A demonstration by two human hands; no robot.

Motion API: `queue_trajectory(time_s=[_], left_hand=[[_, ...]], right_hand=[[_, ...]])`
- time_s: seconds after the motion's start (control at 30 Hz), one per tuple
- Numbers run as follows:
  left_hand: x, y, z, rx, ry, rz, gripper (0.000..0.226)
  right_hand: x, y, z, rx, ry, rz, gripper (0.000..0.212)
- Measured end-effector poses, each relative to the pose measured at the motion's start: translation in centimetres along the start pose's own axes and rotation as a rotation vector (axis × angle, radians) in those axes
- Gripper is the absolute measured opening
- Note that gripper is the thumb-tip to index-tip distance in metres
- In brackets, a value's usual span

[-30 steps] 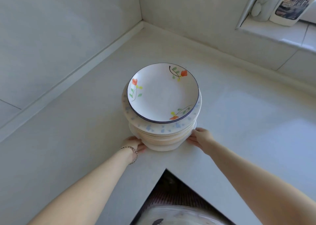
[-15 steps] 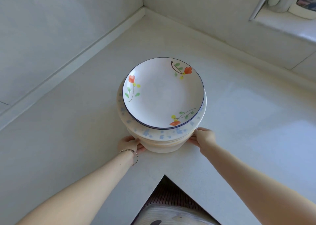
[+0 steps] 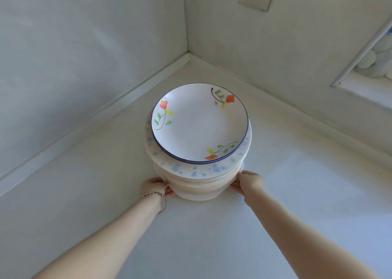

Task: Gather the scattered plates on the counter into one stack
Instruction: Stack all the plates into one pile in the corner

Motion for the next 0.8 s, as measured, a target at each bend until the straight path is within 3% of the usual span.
queue_trajectory(time_s=[0.07, 0.2, 0.5, 0.8], left_hand=[[0.8, 1.8, 2.4, -0.010, -0.037, 0.003, 0.026], [2.3, 5.5, 7.1, -0.020, -0.072, 0.010, 0.020], [5.0, 12.9, 16.6, 0.002, -0.139, -0.011, 0.029], [6.8, 17.9, 21.2, 0.050, -0.120, -0.053, 0.026]], right_hand=[[1.9, 1.8, -1.8, -0.002, 0.005, 0.010, 0.019], [6.3, 5.4, -5.8, -0.023, -0.011, 0.011, 0.019], [14.3, 12.6, -12.3, -0.051, 0.028, -0.014, 0.018], [18.1, 17.6, -16.0, -0.087, -0.008, -0.011, 0.013]])
Point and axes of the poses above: each hand's wrist, its own y-axis towards the middle knuckle, its own x-axis out of the palm, z = x × y, the point moved 10 cm from there along y, towards the middle knuckle, and after that the axes turned 12 degrees about y, right-handed, at the moved point
